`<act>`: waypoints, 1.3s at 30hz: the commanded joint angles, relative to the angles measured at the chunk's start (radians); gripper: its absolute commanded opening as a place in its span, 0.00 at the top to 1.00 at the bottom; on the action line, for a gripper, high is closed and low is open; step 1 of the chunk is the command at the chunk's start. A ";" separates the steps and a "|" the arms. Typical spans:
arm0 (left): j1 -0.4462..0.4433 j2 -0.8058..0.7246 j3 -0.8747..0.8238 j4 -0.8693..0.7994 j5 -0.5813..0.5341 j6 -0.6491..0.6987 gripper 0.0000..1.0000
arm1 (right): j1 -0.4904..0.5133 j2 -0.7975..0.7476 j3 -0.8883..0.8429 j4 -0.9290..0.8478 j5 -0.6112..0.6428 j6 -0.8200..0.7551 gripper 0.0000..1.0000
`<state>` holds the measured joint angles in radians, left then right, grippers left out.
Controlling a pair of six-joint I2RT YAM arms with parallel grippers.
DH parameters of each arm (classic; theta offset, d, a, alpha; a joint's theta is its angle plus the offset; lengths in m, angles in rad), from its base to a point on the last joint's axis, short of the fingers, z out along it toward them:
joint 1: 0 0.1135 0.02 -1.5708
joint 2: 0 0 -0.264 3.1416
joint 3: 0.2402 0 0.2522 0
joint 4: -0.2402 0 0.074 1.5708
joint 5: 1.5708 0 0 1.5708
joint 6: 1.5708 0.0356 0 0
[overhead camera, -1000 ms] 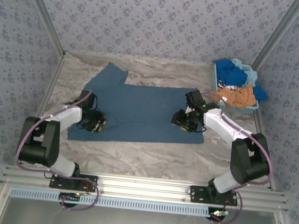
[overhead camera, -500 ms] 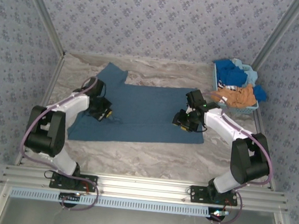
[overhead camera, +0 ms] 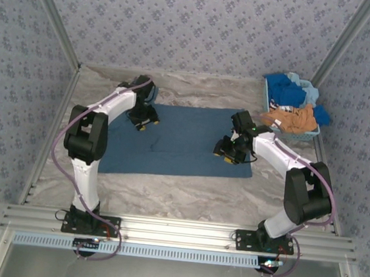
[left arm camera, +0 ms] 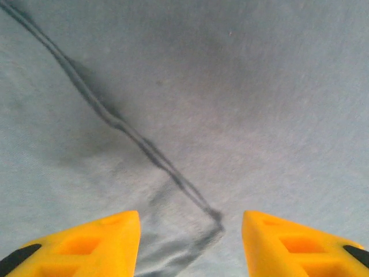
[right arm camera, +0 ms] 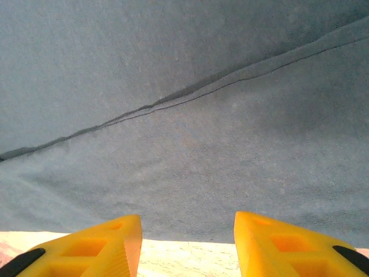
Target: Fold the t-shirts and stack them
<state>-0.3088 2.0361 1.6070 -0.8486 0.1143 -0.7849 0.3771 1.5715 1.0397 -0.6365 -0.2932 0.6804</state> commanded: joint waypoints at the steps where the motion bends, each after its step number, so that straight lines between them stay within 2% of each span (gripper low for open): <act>1: -0.001 -0.097 0.036 -0.090 -0.076 0.069 0.47 | -0.007 -0.001 0.019 -0.036 -0.018 -0.007 0.51; 3: 0.003 -0.159 0.009 -0.098 -0.112 0.060 0.48 | -0.007 0.001 0.014 -0.031 -0.009 -0.009 0.52; 5: 0.031 -0.224 -0.066 -0.089 -0.099 0.019 0.53 | -0.012 0.000 0.000 -0.016 -0.003 -0.010 0.55; 7: 0.094 -0.303 -0.204 -0.041 -0.036 -0.041 0.62 | -0.020 0.001 -0.018 0.001 0.003 -0.014 0.59; 10: 0.218 -0.407 -0.429 0.070 0.072 -0.103 0.70 | -0.051 0.012 -0.034 0.003 0.020 -0.035 0.61; 13: 0.330 -0.446 -0.568 0.135 0.151 -0.128 0.73 | -0.091 0.031 -0.044 -0.010 0.032 -0.042 0.65; 18: 0.446 -0.408 -0.671 0.206 0.161 -0.134 0.73 | -0.126 0.086 -0.051 -0.043 0.070 -0.095 0.66; 22: 0.465 -0.378 -0.723 0.201 0.089 -0.179 0.73 | -0.125 0.146 -0.046 -0.077 0.119 -0.095 0.66; 28: 0.471 -0.463 -0.824 0.177 0.007 -0.272 0.72 | -0.101 0.186 -0.082 -0.129 0.152 -0.038 0.66; 34: 0.500 -0.575 -0.883 0.097 -0.039 -0.297 0.73 | -0.060 0.155 -0.119 -0.184 0.096 -0.005 0.65; 39: 0.533 -0.613 -0.901 0.070 -0.045 -0.249 0.73 | -0.021 0.093 -0.161 -0.220 0.034 0.026 0.64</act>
<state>0.2070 1.4372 0.7296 -0.6895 0.1307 -1.0367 0.3386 1.6638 0.9329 -0.7467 -0.2306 0.6678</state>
